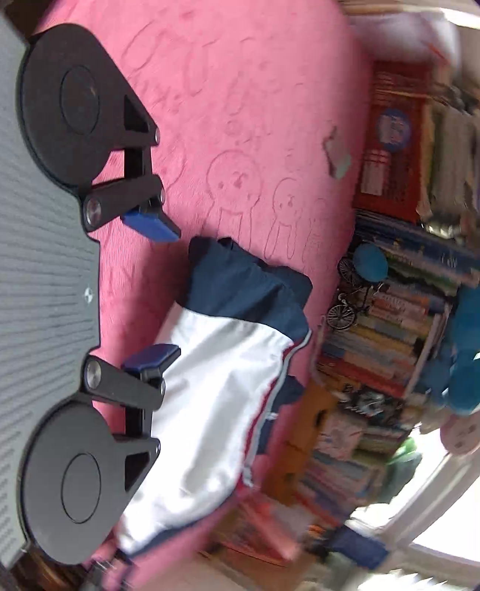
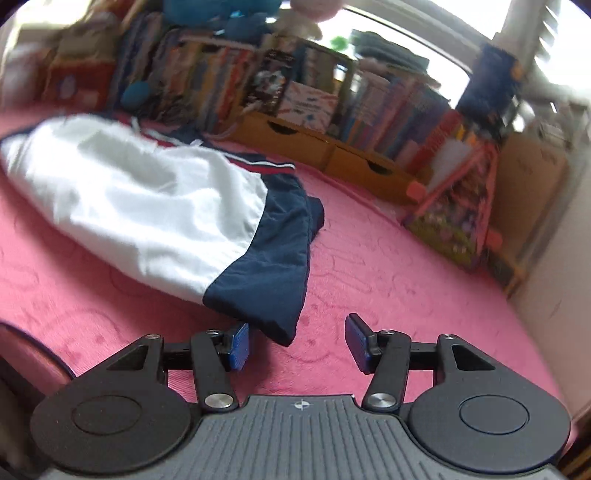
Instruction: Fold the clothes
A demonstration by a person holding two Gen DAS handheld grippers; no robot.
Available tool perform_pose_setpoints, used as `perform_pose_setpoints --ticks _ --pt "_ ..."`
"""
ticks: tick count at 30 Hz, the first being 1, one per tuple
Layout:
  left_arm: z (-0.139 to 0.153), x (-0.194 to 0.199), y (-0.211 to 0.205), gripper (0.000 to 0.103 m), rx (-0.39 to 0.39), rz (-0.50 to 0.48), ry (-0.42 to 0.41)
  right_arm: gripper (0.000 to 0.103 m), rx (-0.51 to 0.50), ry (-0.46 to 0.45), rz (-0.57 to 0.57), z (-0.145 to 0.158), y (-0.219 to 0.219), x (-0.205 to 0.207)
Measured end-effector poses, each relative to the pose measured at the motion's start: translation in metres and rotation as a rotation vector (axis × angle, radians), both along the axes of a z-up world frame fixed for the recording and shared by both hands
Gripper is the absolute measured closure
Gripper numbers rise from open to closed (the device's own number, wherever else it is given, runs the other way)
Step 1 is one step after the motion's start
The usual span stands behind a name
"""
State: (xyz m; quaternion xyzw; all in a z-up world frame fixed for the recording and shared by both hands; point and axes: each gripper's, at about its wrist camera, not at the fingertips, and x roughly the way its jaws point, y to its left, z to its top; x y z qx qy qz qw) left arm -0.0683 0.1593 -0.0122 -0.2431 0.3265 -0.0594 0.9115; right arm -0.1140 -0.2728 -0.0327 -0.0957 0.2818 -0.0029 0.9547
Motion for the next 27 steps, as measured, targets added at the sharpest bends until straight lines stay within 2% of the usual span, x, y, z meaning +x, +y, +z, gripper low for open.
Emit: perform_pose_setpoints --ticks 2,3,5,8,10,11,13,14,15,16,17,18,19,21,22,23,25,26,27 --pt "-0.014 0.007 0.006 0.034 -0.165 0.061 0.019 0.045 0.254 0.013 -0.074 -0.001 -0.010 -0.012" --pt "-0.021 0.011 0.006 0.032 -0.211 0.095 0.034 0.043 0.353 0.013 -0.102 -0.002 -0.014 -0.016" --pt "-0.033 0.023 0.003 0.031 -0.246 0.150 0.064 0.038 0.473 -0.003 -0.136 -0.005 -0.018 -0.017" --pt "-0.044 0.038 0.005 0.025 -0.327 0.228 0.039 0.032 0.652 -0.027 -0.185 -0.010 -0.025 -0.017" --pt "-0.049 0.048 0.007 0.021 -0.373 0.284 0.014 0.031 0.733 -0.035 -0.211 -0.011 -0.028 -0.014" --pt "-0.050 0.053 0.007 0.020 -0.378 0.306 0.001 0.030 0.773 -0.037 -0.222 -0.012 -0.030 -0.010" --pt "-0.051 0.059 0.001 0.022 -0.336 0.333 -0.012 0.027 0.857 -0.037 -0.248 -0.015 -0.033 -0.003" --pt "-0.051 0.061 -0.003 0.029 -0.308 0.344 -0.016 0.026 0.881 -0.044 -0.262 -0.016 -0.034 -0.001" --pt "-0.051 0.063 -0.007 0.042 -0.279 0.354 -0.021 0.026 0.892 -0.055 -0.279 -0.017 -0.034 0.002" --pt "-0.051 0.065 -0.012 0.049 -0.238 0.364 -0.023 0.025 0.892 -0.066 -0.295 -0.018 -0.033 0.007" --pt "-0.051 0.065 -0.017 0.061 -0.183 0.370 -0.021 0.024 0.887 -0.075 -0.309 -0.019 -0.032 0.010" --pt "-0.050 0.064 -0.020 0.066 -0.144 0.372 -0.019 0.023 0.879 -0.082 -0.322 -0.019 -0.030 0.013" --pt "-0.051 0.062 -0.019 0.067 -0.149 0.368 -0.019 0.019 0.868 -0.086 -0.327 -0.019 -0.028 0.016" --pt "-0.053 0.056 -0.015 0.068 -0.205 0.353 -0.021 0.015 0.842 -0.089 -0.323 -0.018 -0.023 0.021" --pt "-0.055 0.053 -0.012 0.064 -0.246 0.345 -0.025 0.013 0.827 -0.090 -0.320 -0.017 -0.021 0.023" --pt "-0.056 0.052 -0.012 0.052 -0.273 0.335 -0.034 0.011 0.813 -0.091 -0.317 -0.017 -0.018 0.024" --pt "-0.054 0.054 -0.013 0.041 -0.282 0.312 -0.058 0.011 0.789 -0.096 -0.313 -0.018 -0.015 0.026" --pt "-0.052 0.057 -0.015 0.030 -0.278 0.301 -0.063 0.010 0.780 -0.098 -0.312 -0.018 -0.013 0.027" --pt "-0.048 0.062 -0.019 0.023 -0.257 0.297 -0.058 0.010 0.773 -0.099 -0.313 -0.018 -0.012 0.029"
